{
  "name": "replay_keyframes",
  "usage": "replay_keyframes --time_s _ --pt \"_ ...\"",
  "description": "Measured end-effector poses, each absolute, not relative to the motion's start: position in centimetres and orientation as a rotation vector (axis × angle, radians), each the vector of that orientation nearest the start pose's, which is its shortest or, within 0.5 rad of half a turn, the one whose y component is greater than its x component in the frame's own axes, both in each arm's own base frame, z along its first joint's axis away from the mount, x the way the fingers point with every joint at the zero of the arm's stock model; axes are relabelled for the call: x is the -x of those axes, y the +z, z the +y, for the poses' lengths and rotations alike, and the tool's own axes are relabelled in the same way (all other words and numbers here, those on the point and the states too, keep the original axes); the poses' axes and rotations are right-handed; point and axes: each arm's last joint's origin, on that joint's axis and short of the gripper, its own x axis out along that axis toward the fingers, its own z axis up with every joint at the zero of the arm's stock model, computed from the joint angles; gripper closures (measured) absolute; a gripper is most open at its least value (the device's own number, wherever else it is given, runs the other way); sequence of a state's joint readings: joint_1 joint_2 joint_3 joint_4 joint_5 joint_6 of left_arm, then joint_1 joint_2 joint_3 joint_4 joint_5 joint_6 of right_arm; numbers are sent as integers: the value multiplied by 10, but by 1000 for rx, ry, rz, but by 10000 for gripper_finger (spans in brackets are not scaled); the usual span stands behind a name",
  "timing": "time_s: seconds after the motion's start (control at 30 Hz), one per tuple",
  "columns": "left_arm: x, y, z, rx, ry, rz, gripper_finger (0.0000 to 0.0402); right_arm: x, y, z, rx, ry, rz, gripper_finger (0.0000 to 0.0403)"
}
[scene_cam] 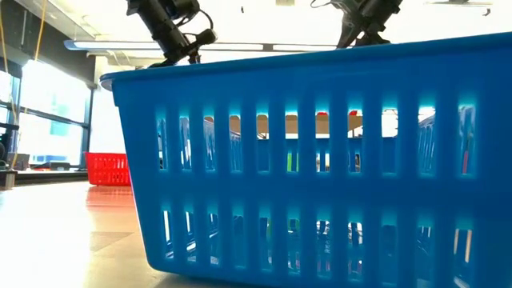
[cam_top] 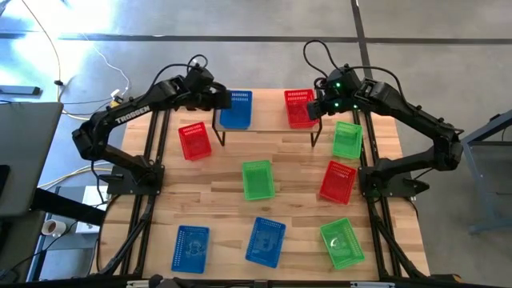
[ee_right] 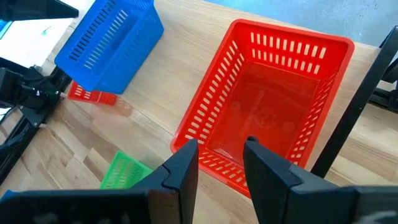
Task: Stack baskets on shelf by color
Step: Put the middle green bin on the shelf
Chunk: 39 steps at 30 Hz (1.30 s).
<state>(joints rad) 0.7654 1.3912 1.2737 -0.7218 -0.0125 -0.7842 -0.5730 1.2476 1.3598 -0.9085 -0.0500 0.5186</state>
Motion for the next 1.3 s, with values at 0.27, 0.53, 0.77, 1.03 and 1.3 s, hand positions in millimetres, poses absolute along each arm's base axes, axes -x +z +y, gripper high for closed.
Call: replay_keyframes --time_s 0.27,0.53,0.77,1.03,1.3 --pt "-201 345 197 913 991 482 319 -206 372 -125 -735 -641 637 290" --pt "-196 363 187 758 875 495 319 -223 374 -97 -686 -513 645 290" --pt "-191 373 173 645 708 532 319 -240 380 -64 -731 -390 593 290" --pt "-184 370 158 539 615 690 319 -262 369 -24 -684 -266 680 290" --pt "-184 360 139 505 534 875 319 -299 351 6 -555 -123 695 290"
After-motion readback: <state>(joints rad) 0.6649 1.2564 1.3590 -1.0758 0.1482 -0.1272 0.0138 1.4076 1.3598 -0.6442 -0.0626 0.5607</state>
